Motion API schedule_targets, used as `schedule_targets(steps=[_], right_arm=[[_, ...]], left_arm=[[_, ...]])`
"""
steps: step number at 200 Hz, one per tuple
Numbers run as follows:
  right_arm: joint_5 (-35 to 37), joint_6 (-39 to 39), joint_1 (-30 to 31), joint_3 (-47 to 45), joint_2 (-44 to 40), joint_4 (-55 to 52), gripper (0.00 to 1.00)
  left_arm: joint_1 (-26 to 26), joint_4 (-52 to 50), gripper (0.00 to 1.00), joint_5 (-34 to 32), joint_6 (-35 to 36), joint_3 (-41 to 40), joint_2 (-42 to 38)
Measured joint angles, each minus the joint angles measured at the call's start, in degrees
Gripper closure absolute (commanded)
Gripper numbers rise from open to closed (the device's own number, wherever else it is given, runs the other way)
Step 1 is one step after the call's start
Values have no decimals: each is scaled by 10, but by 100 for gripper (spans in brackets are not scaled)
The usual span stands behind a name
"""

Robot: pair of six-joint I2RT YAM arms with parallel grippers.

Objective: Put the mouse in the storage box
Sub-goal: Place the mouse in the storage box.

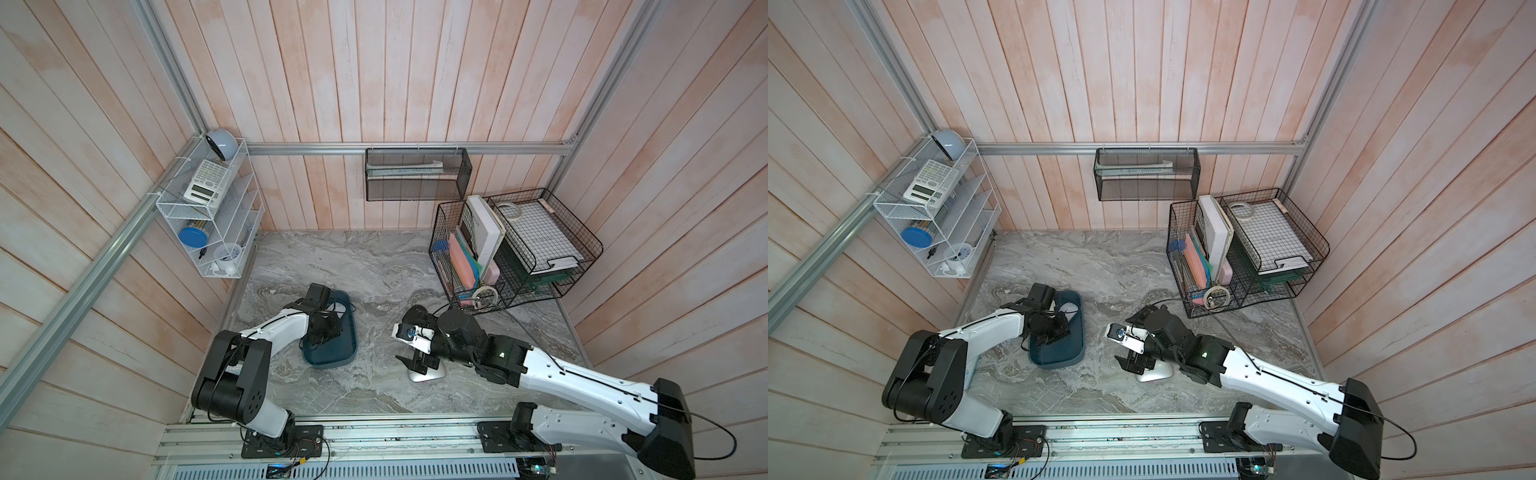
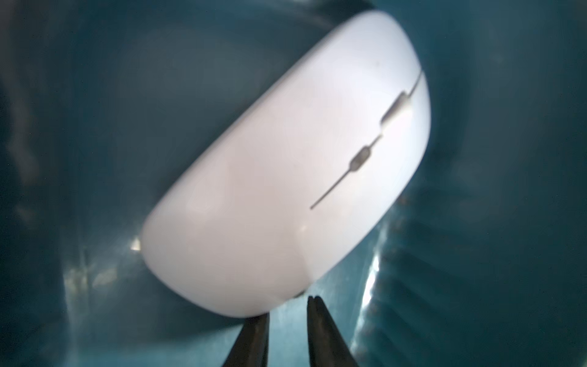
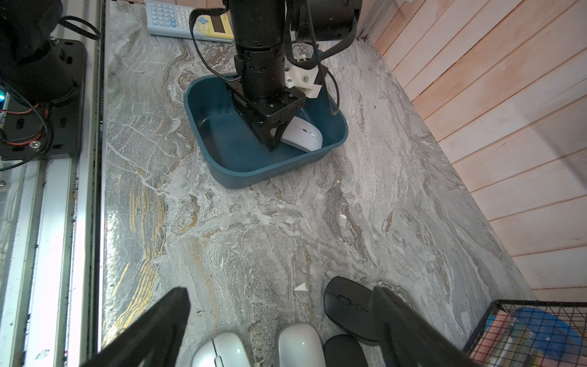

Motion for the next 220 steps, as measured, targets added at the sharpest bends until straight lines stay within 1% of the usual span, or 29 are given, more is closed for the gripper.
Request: schedule_targets(steps=[36, 66, 110, 136, 150, 167, 193, 220], right_arm=[[0, 0, 0, 0, 0, 0, 4], [0, 0, 0, 0, 0, 0, 4], [0, 0, 0, 0, 0, 0, 4], [1, 0, 0, 0, 0, 0, 4], [9, 3, 0, 0, 0, 0, 4], [32, 21, 0, 0, 3, 0, 4], [83, 61, 0, 0, 12, -2, 3], [115, 122, -12, 2, 21, -22, 2]], left_arm=[[5, -20, 73, -43, 13, 43, 12], [22, -34, 73, -65, 25, 80, 17], [43, -41, 73, -64, 36, 103, 30], [47, -42, 73, -45, 34, 103, 24], [47, -42, 73, -27, 31, 102, 2], [47, -42, 72, -3, 25, 100, -49], [47, -43, 70, 23, 19, 100, -130], [47, -57, 68, 39, 18, 100, -183]])
